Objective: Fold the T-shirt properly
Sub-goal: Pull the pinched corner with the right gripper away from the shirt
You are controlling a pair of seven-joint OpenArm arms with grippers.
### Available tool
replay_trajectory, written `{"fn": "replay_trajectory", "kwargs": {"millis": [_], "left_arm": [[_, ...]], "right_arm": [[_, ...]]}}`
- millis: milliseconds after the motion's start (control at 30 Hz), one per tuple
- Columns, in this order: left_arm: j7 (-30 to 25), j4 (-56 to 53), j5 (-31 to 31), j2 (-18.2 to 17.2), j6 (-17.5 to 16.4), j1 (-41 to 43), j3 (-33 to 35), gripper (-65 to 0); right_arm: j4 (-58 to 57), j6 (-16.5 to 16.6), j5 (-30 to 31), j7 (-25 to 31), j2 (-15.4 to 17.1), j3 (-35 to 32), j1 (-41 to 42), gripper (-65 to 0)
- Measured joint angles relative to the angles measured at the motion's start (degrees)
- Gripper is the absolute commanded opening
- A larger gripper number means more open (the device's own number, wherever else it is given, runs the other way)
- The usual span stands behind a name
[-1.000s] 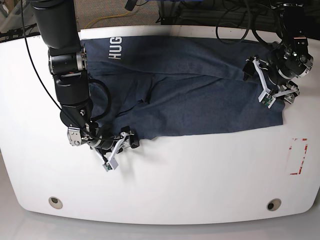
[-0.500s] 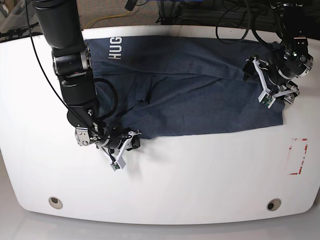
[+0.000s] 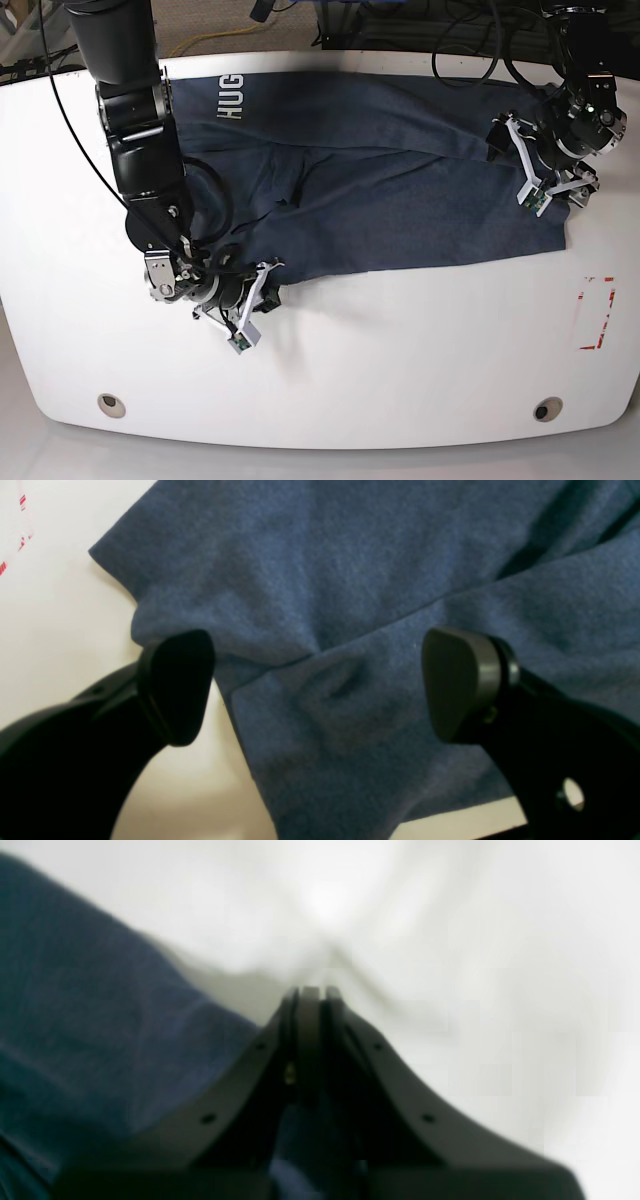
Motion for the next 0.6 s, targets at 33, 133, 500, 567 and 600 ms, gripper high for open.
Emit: {"fn": "replay_trajectory", "kwargs": {"millis": [33, 133, 500, 567, 600], "left_arm": [[0.0, 0.0, 0.0, 0.02, -0.02, 0.02, 0.0, -3.9], [-0.04, 0.02, -0.07, 0.07, -0.09, 0.0, 0.09, -3.9], [-0.04, 0.0, -0.04, 0.04, -0.13, -0.02, 0.24, -3.9], [-0.13, -0.76, -0.11, 0.0, -0.15, -0.11, 0.24, -3.9], [-0.13, -1.44, -0.07, -0.11, -0.15, -0.2, 0.28, -3.9]], "right_arm": [[1.73, 0.02, 0.26, -0.24, 0.35, 0.0, -0.37, -65.0], [8.48, 0.04, 0.09, -2.45, 1.49, 0.04, -1.07, -65.0], [27.45, 0.44, -0.13, -12.81, 2.27, 11.34, -11.76, -59.5], [30.99, 0.46, 0.13, -12.22, 2.29, 12.76, -15.06, -58.8], [32.54, 0.57, 0.26, -12.35, 2.29, 12.96, -16.85, -56.9]]}}
